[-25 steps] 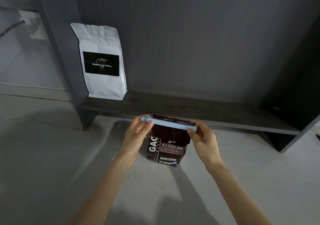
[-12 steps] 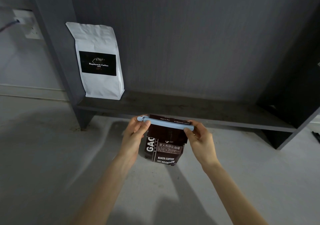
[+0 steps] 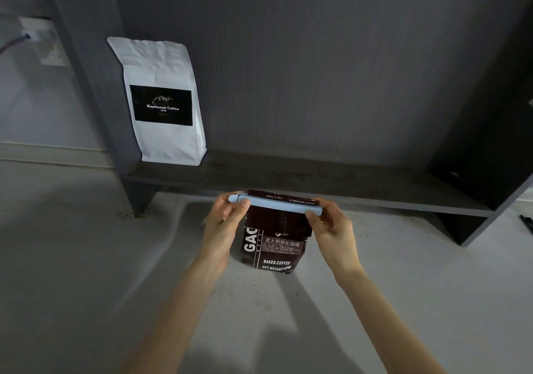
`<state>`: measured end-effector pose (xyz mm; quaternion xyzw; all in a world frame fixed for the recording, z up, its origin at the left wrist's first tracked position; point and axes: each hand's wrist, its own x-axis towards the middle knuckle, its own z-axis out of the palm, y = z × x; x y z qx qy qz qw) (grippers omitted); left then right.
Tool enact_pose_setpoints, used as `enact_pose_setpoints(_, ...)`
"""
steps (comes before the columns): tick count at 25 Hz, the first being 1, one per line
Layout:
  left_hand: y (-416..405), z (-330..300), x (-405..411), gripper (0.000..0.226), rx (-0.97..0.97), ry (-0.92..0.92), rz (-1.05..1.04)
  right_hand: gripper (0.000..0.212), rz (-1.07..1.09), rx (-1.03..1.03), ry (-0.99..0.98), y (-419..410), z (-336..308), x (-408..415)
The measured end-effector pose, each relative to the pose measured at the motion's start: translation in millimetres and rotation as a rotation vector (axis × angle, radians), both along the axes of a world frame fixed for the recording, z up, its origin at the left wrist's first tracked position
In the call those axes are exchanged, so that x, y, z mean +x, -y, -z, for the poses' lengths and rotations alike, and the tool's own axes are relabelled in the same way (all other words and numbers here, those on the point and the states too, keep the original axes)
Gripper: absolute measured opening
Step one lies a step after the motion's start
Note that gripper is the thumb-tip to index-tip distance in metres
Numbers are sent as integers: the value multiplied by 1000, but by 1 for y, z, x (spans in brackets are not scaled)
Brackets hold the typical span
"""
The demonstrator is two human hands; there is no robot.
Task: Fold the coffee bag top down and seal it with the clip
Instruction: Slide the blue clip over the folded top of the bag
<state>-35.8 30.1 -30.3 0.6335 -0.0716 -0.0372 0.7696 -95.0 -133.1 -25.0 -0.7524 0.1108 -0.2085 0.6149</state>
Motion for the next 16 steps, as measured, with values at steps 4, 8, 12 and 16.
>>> enact_pose_setpoints(4, -7, 2, 0, 20, 49, 41, 47, 27, 4, 27, 24, -1, 7, 0)
enact_pose_setpoints(8, -11, 7, -3, 32, 131, 70, 102, 32, -16, 10, -32, 0, 22, -2)
enact_pose_setpoints(12, -11, 28, -4, 41, 224, 20, 177, 40, 0, -32, -82, 2, 36, -6)
enact_pose_setpoints(16, -10, 46, -8, 38, 319, -43, 211, 36, 1, -34, -159, -2, 49, -10)
